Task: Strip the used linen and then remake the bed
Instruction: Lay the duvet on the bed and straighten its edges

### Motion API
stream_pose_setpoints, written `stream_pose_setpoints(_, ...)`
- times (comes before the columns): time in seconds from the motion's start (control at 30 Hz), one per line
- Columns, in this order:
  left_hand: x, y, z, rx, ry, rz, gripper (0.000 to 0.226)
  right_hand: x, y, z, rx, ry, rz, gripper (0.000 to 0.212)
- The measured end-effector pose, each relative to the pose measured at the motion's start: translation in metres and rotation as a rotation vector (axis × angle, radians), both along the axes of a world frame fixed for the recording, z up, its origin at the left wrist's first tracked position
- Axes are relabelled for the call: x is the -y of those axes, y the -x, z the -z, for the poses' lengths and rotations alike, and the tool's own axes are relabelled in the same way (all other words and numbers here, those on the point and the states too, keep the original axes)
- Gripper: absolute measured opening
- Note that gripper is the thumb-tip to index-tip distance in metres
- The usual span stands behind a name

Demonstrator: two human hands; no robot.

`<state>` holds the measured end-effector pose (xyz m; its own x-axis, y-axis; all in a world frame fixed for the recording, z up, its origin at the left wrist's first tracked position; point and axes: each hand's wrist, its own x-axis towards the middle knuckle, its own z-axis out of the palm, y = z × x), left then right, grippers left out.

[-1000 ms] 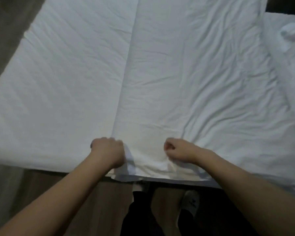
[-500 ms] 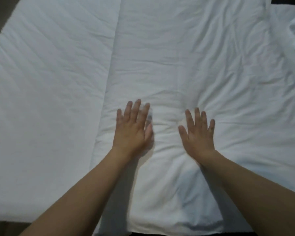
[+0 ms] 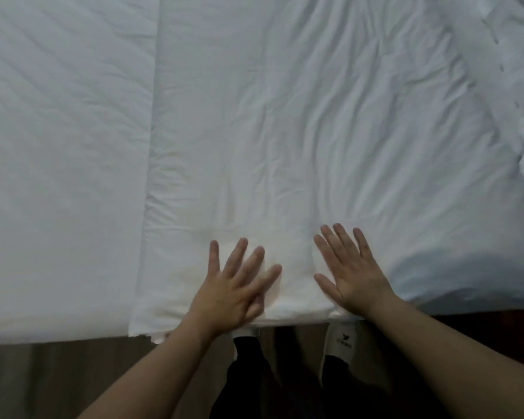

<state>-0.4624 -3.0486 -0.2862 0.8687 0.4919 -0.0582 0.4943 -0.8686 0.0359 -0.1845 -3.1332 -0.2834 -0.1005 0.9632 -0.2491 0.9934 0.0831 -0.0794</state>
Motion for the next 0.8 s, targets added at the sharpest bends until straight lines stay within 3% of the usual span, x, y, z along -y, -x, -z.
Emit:
stream_pose_setpoints(0.07,0.021,0.001,-0.007,-0.065,0.031,0.053,0.075,0.017,0.002,-0.002,0.004,0.014,-0.009,0.075)
stream_pose_setpoints(0.2,0.034,-0.01,-0.017,-0.286,0.07,-0.071,0.102,0.029,-0.002,-0.002,0.058,0.064,-0.134,0.096)
stream_pose_setpoints(0.3,0.021,-0.024,-0.013,-0.319,-0.038,-0.146,0.088,0.02,-0.006,0.003,0.128,0.193,-0.158,0.119)
stream_pose_setpoints(0.4,0.011,-0.035,-0.013,-0.311,-0.065,-0.181,0.074,0.018,0.005,0.0,0.192,0.23,-0.102,0.127)
stream_pose_setpoints(0.53,-0.013,-0.044,-0.015,-0.347,-0.016,-0.255,0.072,0.013,0.019,-0.004,0.265,0.164,-0.07,0.114)
stream_pose_setpoints(0.67,-0.057,-0.051,-0.03,-0.315,0.194,-0.281,0.048,0.008,0.023,0.007,0.208,0.089,0.002,0.104)
stream_pose_setpoints(0.8,-0.085,-0.061,-0.042,-0.314,0.326,-0.266,0.053,-0.007,0.026,0.009,0.221,-0.04,0.0,0.062)
